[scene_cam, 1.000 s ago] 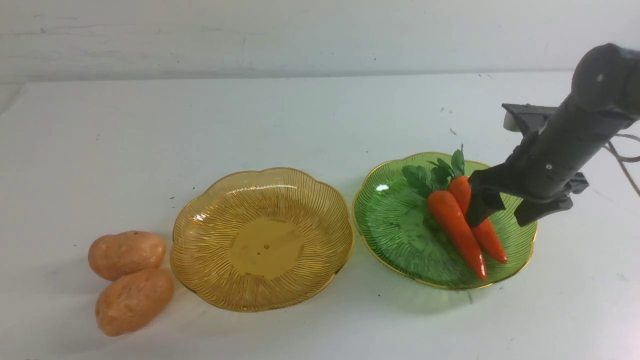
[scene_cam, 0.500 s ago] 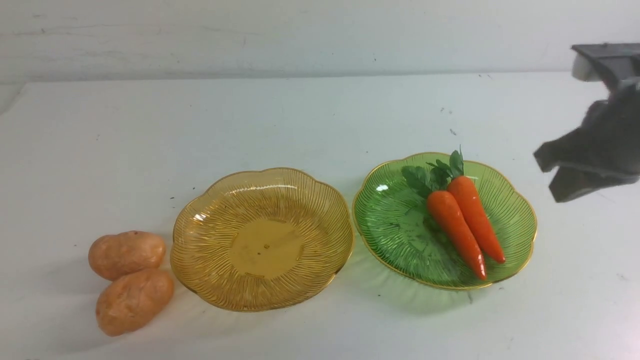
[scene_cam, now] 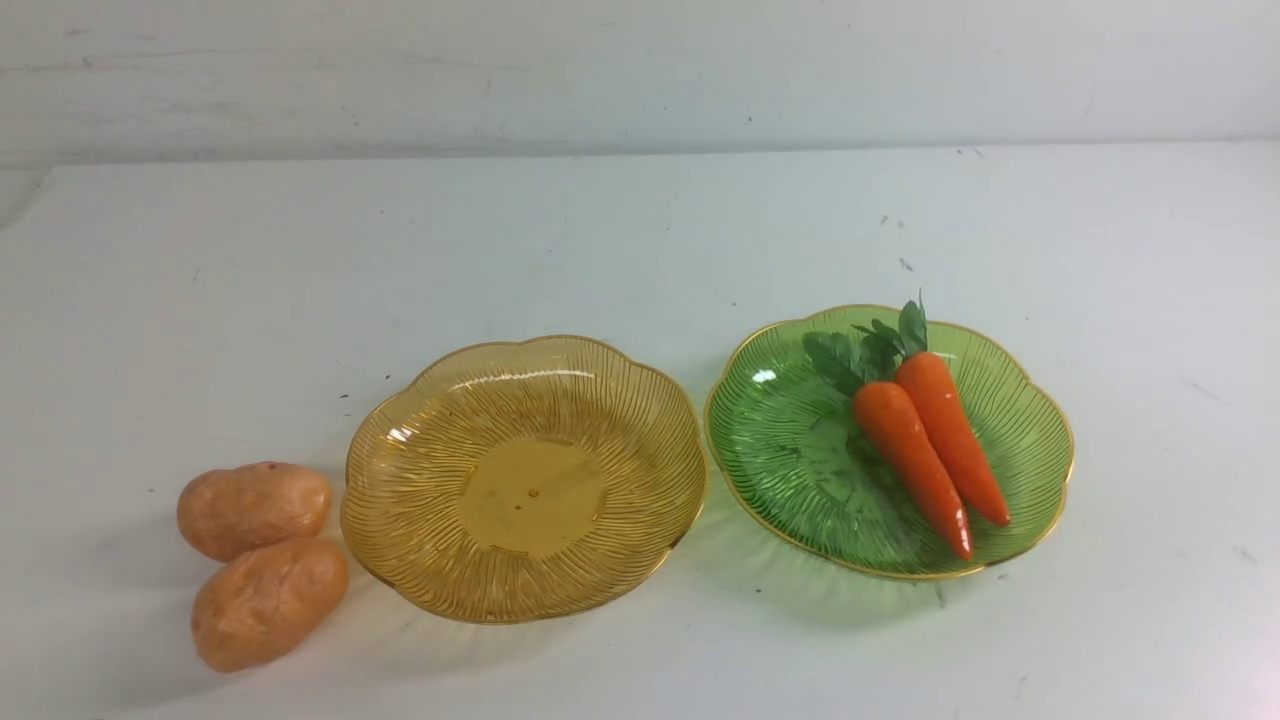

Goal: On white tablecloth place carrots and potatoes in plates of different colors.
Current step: 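Put the potatoes from the left side into the left plate with the left gripper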

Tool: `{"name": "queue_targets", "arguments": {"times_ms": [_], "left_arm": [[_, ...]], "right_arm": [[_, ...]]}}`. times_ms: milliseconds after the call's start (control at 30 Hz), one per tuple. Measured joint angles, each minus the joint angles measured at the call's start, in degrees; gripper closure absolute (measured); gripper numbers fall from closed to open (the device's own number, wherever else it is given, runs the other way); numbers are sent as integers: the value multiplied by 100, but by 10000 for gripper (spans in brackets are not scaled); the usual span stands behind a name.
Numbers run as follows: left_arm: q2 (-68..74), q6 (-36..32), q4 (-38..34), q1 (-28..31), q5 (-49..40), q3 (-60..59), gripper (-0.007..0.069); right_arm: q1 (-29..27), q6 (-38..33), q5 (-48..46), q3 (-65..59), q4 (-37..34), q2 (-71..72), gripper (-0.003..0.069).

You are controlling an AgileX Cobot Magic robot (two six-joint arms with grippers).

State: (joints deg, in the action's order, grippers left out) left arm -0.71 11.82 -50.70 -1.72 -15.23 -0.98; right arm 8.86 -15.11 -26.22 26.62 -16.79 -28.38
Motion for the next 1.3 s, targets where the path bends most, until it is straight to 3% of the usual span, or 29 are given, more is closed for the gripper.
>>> {"name": "queue_targets", "arguments": {"times_ms": [100,200,333,467,700,933,1067,1300], "left_arm": [[204,-763,11,0,-219,749,627],[1381,-1235,613,0,-1009,1834,627],[3770,-1392,2421,0,-3142,3231,627],[5971,-1586,3585,0,-4305,4228,627],[7703,-2431,3464,-370,-4549,5109,627],[8035,-2422,3743,-634,-4415,5564,620],[8061,-2381,3950,-634,-4416,5582,577],[8302,-2341,4358,-634,-4231,5582,424]], "right_arm": [[0,-5,-4,0,-21,-31,674],[0,-5,-4,0,-23,-35,674],[0,-5,-49,0,-23,-35,674],[0,-5,-55,-5,-23,-35,674],[0,-5,-55,-5,-23,-35,674],[0,-7,-55,-5,-23,-35,674],[0,-7,-55,-5,-23,-35,674],[0,-7,-55,-5,-23,-35,674]]}}
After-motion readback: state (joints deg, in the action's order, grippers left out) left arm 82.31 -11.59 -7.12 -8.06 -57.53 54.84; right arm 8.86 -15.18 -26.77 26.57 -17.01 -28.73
